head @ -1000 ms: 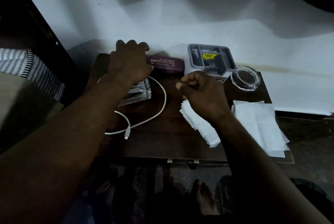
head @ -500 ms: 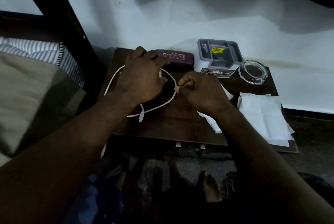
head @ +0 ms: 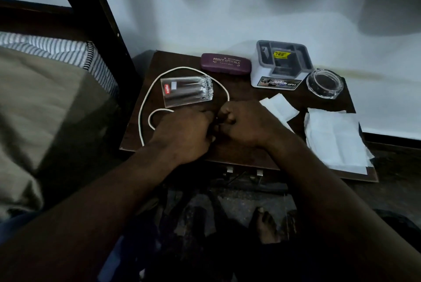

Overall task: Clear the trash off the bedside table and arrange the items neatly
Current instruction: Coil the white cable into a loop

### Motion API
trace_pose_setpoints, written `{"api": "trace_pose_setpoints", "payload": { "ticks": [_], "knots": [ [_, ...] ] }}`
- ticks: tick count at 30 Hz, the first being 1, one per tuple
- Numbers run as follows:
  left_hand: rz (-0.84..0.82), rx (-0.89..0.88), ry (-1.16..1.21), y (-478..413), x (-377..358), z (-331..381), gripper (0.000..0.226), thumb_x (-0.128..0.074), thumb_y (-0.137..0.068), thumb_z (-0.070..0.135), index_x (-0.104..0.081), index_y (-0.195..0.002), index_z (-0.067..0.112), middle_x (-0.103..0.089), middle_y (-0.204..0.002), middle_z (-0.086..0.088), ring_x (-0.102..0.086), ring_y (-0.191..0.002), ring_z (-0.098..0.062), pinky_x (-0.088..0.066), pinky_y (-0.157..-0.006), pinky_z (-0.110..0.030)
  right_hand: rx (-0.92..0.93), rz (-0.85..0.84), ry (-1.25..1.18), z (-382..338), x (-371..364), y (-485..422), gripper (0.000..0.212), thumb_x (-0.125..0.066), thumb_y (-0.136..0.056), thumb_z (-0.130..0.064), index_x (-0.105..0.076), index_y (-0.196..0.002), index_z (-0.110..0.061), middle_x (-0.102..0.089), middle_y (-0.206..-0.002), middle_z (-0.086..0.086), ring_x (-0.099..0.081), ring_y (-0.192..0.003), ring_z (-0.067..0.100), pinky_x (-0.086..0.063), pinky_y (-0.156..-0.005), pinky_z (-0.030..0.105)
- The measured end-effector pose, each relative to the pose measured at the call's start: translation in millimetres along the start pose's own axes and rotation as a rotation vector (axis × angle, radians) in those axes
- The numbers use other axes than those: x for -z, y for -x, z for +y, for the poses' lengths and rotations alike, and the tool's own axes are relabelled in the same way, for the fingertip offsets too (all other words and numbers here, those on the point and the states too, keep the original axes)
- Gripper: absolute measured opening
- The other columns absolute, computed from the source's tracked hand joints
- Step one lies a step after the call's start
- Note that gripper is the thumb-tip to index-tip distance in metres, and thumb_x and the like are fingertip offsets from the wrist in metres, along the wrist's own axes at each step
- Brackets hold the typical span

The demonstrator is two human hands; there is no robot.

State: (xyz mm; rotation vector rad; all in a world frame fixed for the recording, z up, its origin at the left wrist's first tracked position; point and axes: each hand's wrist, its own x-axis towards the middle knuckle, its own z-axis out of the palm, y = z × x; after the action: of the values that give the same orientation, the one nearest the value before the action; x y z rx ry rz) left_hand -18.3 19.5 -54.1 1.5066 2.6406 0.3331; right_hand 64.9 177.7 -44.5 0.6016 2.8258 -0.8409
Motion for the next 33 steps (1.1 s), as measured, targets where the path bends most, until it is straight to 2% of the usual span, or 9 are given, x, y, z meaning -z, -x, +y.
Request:
{"api": "trace_pose_setpoints", "payload": {
  "ticks": [8, 10, 13, 15, 19, 22, 25, 29, 33],
  "knots": [
    [-0.089, 0.059, -0.047, -35.8, 1.5, -10.5, 0.031, -0.064, -0.086, 0.047, -0.069, -0.104, 0.023, -0.071, -0.101, -0.012, -0.069, -0.096, -0.035, -0.053, -0.074, -0.038, -0.033, -0.045, 0.06, 6.3, 0.0, -13.6, 0.045, -0.072, -0.092, -0.035, -0.061, -0.135, -0.026, -0.072, -0.125, 0.003, -0.065, -0.119, 0.027, -0.051, -0.099, 0.043],
    [-0.086, 0.045, -0.029, -40.3, 0.6, -12.5, 0.026, -0.063, -0.086, 0.042, -0.07, -0.102, 0.023, -0.071, -0.099, -0.011, -0.069, -0.094, -0.035, -0.052, -0.072, -0.037, -0.042, -0.093, 0.088, 6.6, -3.2, -17.4, 0.037, -0.069, -0.094, -0.029, -0.065, -0.129, -0.02, -0.073, -0.121, 0.006, -0.067, -0.113, 0.028, -0.051, -0.095, 0.039],
    [-0.02, 0.029, 0.013, -45.9, 0.8, -14.5, 0.024, -0.061, -0.085, 0.043, -0.07, -0.099, 0.026, -0.071, -0.096, -0.008, -0.068, -0.091, -0.033, -0.054, -0.071, -0.038, -0.035, -0.08, 0.156, 4.7, -7.1, -24.3, 0.01, -0.064, -0.094, -0.023, -0.064, -0.093, -0.013, -0.074, -0.105, 0.012, -0.068, -0.1, 0.033, -0.047, -0.08, 0.034],
    [0.016, 0.038, 0.067, -49.4, 1.6, -14.4, 0.022, -0.061, -0.083, 0.045, -0.07, -0.094, 0.028, -0.071, -0.091, -0.005, -0.068, -0.088, -0.031, -0.054, -0.069, -0.036, -0.031, -0.057, 0.196, 3.2, -6.4, -28.2, 0.019, -0.062, -0.092, -0.022, -0.055, -0.075, -0.022, -0.073, -0.101, 0.014, -0.067, -0.097, 0.036, -0.042, -0.076, 0.033],
    [0.154, 0.065, 0.176, -56.6, 8.1, -15.1, 0.009, -0.059, -0.081, 0.04, -0.06, -0.081, 0.031, -0.069, -0.085, 0.003, -0.066, -0.085, -0.022, -0.047, -0.068, -0.031, -0.144, 0.161, 0.17, 3.5, -2.5, -32.1, 0.007, -0.069, -0.087, -0.03, -0.073, -0.089, -0.025, -0.075, -0.1, 0.007, -0.069, -0.098, 0.033, -0.04, -0.074, 0.029],
    [0.302, 0.061, 0.264, -58.0, 16.2, -16.4, 0.01, -0.06, -0.08, 0.033, -0.063, -0.089, 0.027, -0.067, -0.091, 0.004, -0.065, -0.087, -0.021, -0.053, -0.073, -0.038, -0.168, 0.385, 0.044, 2.8, 4.2, -33.8, 0.016, -0.076, -0.084, -0.028, -0.062, -0.078, -0.031, -0.071, -0.086, -0.005, -0.069, -0.09, 0.021, -0.038, -0.073, 0.025],
    [0.39, 0.06, 0.262, -56.9, 19.3, -19.2, 0.029, -0.064, -0.081, 0.024, -0.062, -0.11, 0.024, -0.062, -0.116, -0.002, -0.066, -0.088, -0.026, -0.048, -0.065, -0.033, -0.046, 0.502, -0.131, -4.7, 9.5, -32.5, 0.024, -0.075, -0.082, -0.01, -0.062, -0.078, -0.03, -0.064, -0.073, -0.014, -0.063, -0.074, 0.001, -0.044, -0.069, 0.02],
    [0.368, 0.0, 0.272, -58.8, 26.8, -25.1, 0.071, -0.065, -0.081, 0.011, -0.046, -0.147, 0.029, -0.038, -0.155, 0.0, -0.064, -0.093, -0.017, -0.048, -0.067, -0.028, 0.06, 0.484, -0.528, -17.8, 14.8, -27.8, 0.028, -0.067, -0.089, -0.001, -0.062, -0.088, -0.028, -0.077, -0.092, -0.004, -0.074, -0.078, 0.013, -0.056, -0.076, 0.028],
    [0.275, -0.068, 0.349, -58.3, 36.3, -28.4, 0.065, -0.06, -0.091, 0.014, -0.043, -0.151, 0.031, -0.053, -0.146, -0.001, -0.064, -0.114, -0.028, -0.055, -0.087, -0.041, 0.117, 0.429, -0.829, -24.2, 25.0, -22.1, 0.028, -0.057, -0.097, 0.009, -0.052, -0.094, -0.019, -0.077, -0.097, 0.009, -0.072, -0.064, 0.022, -0.057, -0.07, 0.036]
  ]
}}
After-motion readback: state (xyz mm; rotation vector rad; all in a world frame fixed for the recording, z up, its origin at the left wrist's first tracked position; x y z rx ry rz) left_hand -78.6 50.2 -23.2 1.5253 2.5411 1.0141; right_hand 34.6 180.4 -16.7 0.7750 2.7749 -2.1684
